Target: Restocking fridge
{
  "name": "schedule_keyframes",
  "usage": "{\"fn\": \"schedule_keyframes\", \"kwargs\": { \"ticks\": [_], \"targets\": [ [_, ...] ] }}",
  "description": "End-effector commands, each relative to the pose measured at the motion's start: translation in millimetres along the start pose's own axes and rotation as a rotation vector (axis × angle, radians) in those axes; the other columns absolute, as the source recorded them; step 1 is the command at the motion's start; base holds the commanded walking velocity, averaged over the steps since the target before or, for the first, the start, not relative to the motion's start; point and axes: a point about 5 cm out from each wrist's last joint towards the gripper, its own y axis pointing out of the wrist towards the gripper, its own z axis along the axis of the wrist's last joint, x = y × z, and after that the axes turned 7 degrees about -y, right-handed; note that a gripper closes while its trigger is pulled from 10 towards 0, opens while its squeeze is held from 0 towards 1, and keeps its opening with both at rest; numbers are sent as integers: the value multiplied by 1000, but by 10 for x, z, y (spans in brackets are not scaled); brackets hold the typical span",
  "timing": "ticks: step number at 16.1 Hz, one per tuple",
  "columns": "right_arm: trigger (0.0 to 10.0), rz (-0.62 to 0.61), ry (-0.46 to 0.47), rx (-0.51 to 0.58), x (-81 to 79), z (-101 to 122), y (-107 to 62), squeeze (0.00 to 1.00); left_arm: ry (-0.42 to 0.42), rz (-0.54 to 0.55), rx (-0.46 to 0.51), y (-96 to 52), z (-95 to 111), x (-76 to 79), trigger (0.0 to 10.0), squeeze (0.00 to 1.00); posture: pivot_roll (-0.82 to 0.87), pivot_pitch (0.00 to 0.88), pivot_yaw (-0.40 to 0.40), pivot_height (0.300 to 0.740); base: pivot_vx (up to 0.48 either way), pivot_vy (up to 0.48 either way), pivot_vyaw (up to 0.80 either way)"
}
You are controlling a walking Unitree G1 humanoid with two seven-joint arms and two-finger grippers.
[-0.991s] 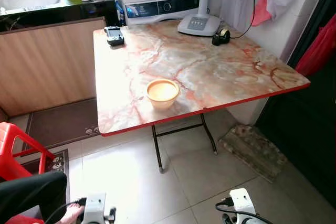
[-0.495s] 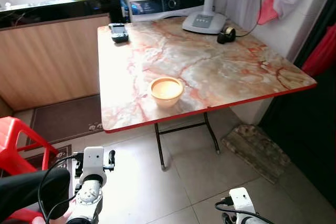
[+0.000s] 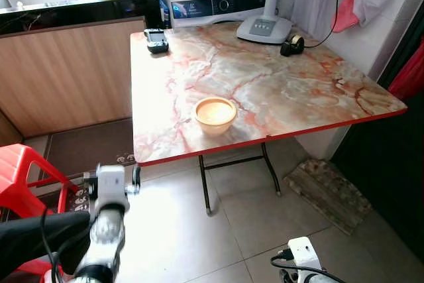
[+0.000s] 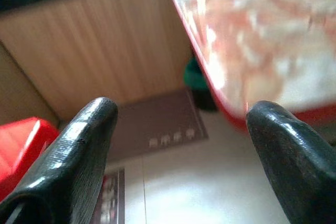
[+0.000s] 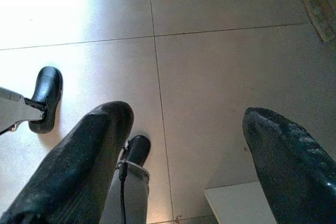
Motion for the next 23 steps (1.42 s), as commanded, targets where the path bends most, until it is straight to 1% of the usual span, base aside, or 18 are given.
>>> {"fn": "schedule_keyframes", "kwargs": {
  "ticks": [1, 6, 7, 10, 11, 13, 15, 19, 20, 22, 23],
  "targets": [
    [10000, -3, -7, 5, 15, 25, -1, 0, 0, -14, 66, 70, 138, 33, 10000, 0, 47, 0, 0, 740, 0, 0, 0],
    [10000, -16, -17, 12, 26, 35, -1, 0, -48, -42, 184, 231, 465, 139, 10000, 0, 38, 0, 2, 740, 0, 0, 0],
    [10000, -32, -6, 19, 32, 37, -1, 0, -76, -59, 196, 286, 554, 178, 10000, 0, 39, 0, 3, 740, 0, 0, 0],
    [10000, -33, 20, 31, 26, 36, -2, 0, -98, -88, 225, 343, 671, 219, 10000, 0, 32, 0, 5, 740, 0, 0, 0],
    [10000, -37, 28, 36, 25, 37, -2, 0, -120, -108, 227, 370, 716, 248, 10000, 0, 31, 0, 6, 740, 0, 0, 0],
    [10000, -42, 35, 42, 24, 35, -2, 0, -149, -141, 208, 390, 732, 294, 10000, 0, 26, 0, 7, 740, 0, 0, 0],
    [10000, -45, 32, 44, 27, 30, -3, 0, -193, -144, 194, 385, 724, 323, 10000, 0, 22, 0, 11, 740, 0, 0, 0],
    [10000, -45, 42, 45, 18, 13, -3, 0, -197, -164, 186, 403, 746, 326, 10000, 0, 17, 0, 17, 740, 213, 0, 0],
    [10000, -43, 48, 40, 13, 4, -2, 0, -206, -167, 186, 414, 761, 321, 10000, 0, 13, 0, 20, 740, 289, 0, -800],
    [10000, -38, 24, 36, 12, 2, -2, 0, -206, -182, 181, 412, 756, 342, 10000, 0, 6, 0, 21, 740, 291, 0, -800],
    [10000, -40, 30, 39, 12, 2, -3, 0, -207, -185, 179, 410, 754, 345, 10000, 0, 6, 0, 21, 740, 292, 0, 0]
  ]
}}
